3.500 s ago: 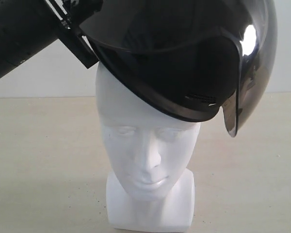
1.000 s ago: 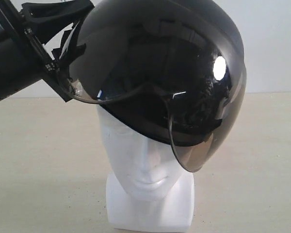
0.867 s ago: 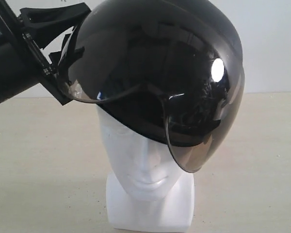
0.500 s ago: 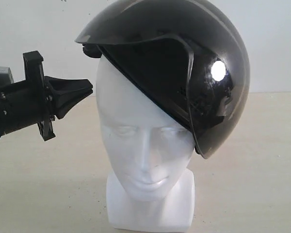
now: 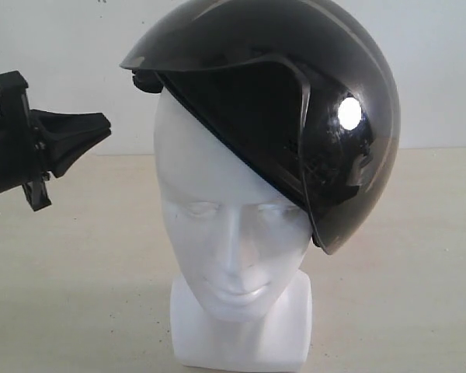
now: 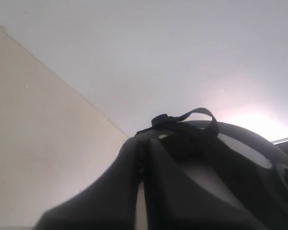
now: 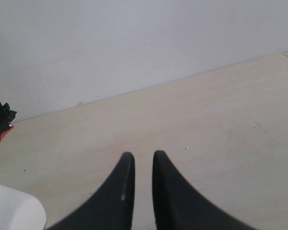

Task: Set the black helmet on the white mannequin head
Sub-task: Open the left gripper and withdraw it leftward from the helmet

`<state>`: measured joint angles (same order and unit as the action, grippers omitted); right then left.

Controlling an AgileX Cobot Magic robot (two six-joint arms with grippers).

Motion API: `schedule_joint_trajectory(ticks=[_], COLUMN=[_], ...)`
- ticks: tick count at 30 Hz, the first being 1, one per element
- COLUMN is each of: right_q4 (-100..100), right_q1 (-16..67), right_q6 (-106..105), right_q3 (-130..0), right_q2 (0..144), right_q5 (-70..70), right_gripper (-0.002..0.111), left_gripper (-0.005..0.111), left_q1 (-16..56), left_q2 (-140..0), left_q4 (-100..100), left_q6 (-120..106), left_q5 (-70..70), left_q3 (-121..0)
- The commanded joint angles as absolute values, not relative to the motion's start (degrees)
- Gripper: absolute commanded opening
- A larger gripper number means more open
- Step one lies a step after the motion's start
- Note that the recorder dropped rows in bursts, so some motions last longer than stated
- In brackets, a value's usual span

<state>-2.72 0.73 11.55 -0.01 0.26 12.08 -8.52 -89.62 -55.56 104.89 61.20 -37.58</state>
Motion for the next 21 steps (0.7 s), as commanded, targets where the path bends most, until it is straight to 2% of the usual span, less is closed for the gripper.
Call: schedule_joint_trajectory(ticks=[1, 7, 21], right_q4=[-2.7, -2.7, 0.74], right_q1=[0.51, 0.51, 0.51], right_q6=[11.44, 11.44, 4.05], right_q3=[0.0, 0.0, 0.0], right_q2=[0.0, 0.0, 0.0], right_q5=[11.82, 11.82, 11.82], right_gripper=[0.013, 0.013, 0.013], left_gripper=[0.004, 0.004, 0.004], left_q1=[-13.69, -18.84, -19.44], left_q2=[-87.7, -86.34, -85.49], left_q4=[-58.55, -61.18, -59.88], left_q6=[104.96, 105.34, 106.95], left_q5=[62.11, 66.89, 69.96], left_q3=[-37.34, -37.34, -37.34])
